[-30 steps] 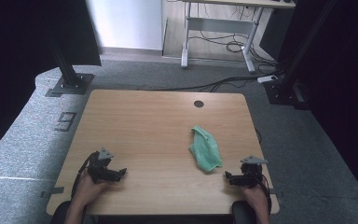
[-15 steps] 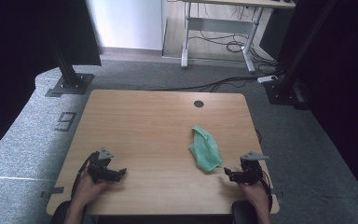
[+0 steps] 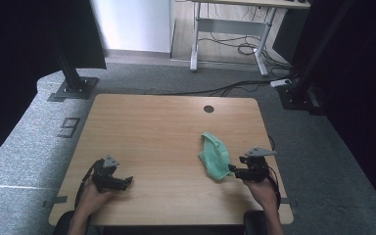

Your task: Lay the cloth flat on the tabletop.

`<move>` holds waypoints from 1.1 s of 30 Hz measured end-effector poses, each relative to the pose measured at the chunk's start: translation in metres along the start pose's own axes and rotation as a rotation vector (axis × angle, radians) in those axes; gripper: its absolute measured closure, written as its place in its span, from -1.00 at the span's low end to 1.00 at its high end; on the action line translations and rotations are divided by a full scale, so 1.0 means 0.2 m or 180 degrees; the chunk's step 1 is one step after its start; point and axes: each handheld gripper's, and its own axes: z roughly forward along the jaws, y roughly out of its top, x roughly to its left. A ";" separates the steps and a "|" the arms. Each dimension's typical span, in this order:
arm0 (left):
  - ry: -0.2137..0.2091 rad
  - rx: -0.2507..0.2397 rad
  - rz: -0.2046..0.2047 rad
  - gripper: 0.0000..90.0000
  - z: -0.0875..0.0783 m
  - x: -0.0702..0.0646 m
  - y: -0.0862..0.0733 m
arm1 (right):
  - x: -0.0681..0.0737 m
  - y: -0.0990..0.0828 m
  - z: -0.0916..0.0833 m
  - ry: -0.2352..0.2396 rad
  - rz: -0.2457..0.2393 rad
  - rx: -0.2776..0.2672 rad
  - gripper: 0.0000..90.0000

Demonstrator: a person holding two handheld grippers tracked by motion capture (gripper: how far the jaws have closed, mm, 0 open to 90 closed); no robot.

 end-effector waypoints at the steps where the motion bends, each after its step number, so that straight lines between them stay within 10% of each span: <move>1: 0.0001 0.0000 0.0000 -1.00 0.00 0.00 0.00 | 0.01 0.02 0.02 0.0029 -0.0023 0.0033 -0.06; 16: 0.0001 0.0003 0.0003 -1.00 0.00 0.00 0.00 | 0.01 0.14 0.21 0.0225 -0.0096 0.0187 0.26; 33: 0.0001 0.0001 0.0000 -1.00 0.00 0.00 0.00 | 0.05 0.06 0.41 0.0390 -0.0141 0.0491 0.70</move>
